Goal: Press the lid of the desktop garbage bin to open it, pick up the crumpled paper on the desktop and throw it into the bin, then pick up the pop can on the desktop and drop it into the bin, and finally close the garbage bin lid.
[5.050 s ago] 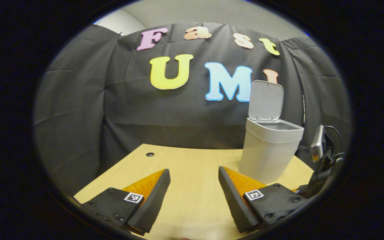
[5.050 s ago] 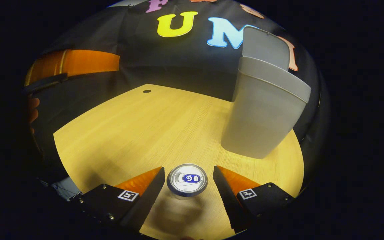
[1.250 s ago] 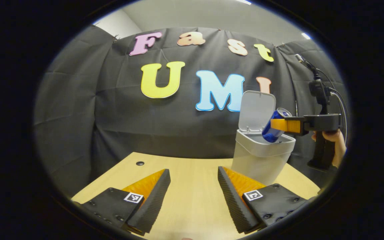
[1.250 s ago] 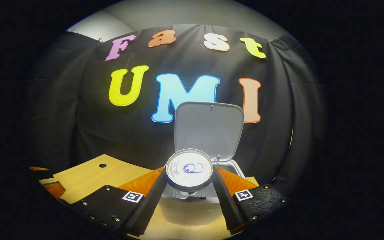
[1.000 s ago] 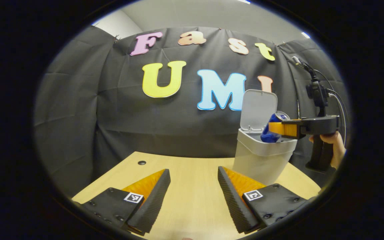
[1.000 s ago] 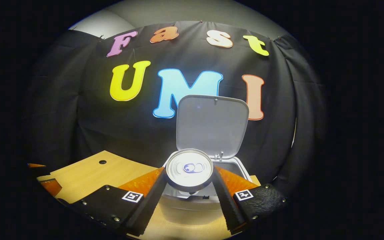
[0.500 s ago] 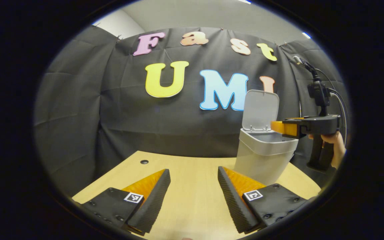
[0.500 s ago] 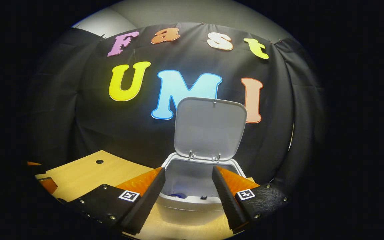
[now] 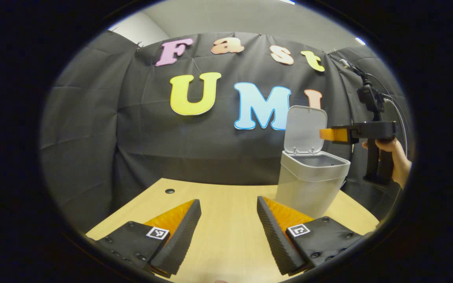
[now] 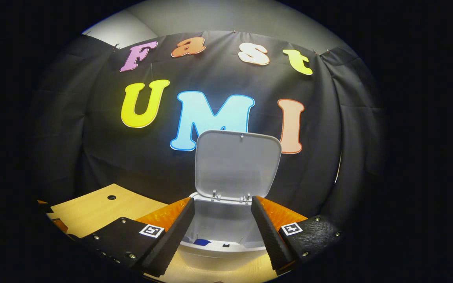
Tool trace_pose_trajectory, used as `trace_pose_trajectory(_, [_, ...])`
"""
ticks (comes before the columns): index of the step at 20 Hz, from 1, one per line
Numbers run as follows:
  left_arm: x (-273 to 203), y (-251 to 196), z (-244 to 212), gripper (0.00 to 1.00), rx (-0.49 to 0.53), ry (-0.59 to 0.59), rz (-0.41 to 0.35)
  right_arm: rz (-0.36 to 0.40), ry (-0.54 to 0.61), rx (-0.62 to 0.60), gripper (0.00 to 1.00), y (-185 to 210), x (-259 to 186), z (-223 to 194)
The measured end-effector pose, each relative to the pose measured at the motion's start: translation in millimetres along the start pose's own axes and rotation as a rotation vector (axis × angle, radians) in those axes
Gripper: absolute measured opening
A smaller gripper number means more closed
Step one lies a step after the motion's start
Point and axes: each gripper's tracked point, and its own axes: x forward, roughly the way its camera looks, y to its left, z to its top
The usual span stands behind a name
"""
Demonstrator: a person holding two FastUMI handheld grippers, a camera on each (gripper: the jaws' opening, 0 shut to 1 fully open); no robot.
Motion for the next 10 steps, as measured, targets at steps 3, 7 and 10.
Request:
trace_pose_trajectory(3, [1, 3, 2, 0.94, 0.005, -0.002, -0.006, -0.006, -0.012, -0.021, 0.93, -6, 11, 21])
trace_pose_trajectory(7, [1, 5, 4, 0.94, 0.003, -0.008, -0.01, -0.011, -0.029, -0.043, 0.93, -11, 23, 46])
trace_pose_trajectory(10, [1, 8, 6, 0.94, 0.002, -0.012, -0.013, -0.022, -0.049, -0.049, 0.92, -11, 33, 62])
